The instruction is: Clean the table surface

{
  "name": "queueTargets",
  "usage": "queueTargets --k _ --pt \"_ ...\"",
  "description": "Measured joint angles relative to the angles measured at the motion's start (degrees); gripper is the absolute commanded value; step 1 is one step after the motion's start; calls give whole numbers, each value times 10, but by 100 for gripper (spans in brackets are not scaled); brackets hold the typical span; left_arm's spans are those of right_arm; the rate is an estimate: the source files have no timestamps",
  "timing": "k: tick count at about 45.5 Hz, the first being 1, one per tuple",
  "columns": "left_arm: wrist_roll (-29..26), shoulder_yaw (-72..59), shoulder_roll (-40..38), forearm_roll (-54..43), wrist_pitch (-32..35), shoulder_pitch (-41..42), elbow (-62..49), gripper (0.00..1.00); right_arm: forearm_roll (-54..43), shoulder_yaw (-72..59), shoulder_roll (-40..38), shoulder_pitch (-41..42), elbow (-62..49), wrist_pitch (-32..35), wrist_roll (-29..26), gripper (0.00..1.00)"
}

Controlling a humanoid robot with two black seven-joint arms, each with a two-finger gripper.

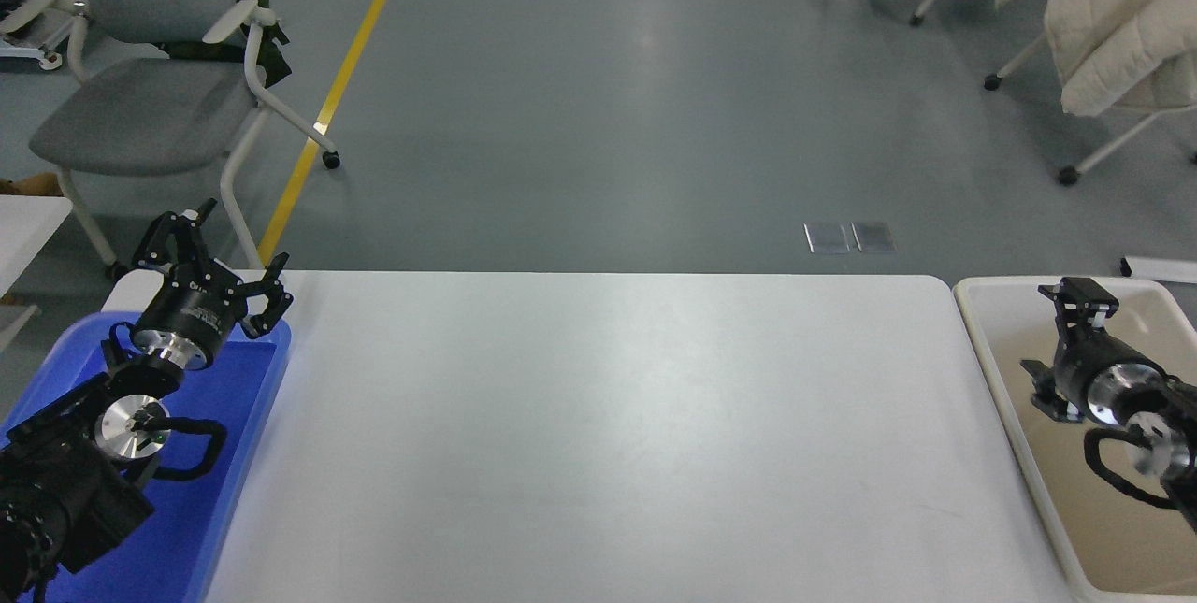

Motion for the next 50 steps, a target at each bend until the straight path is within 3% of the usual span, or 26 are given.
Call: queueTargets --k 11,27,50 --pt "0 0 0 0 0 0 0 100 -20 127 97 -4 40 1 12 100" --pt "0 0 0 0 -1 0 0 100 -92 220 228 -6 13 21 106 100" --pt "0 0 0 0 -1 0 0 100 -137 228 267 -11 -42 29 178 100"
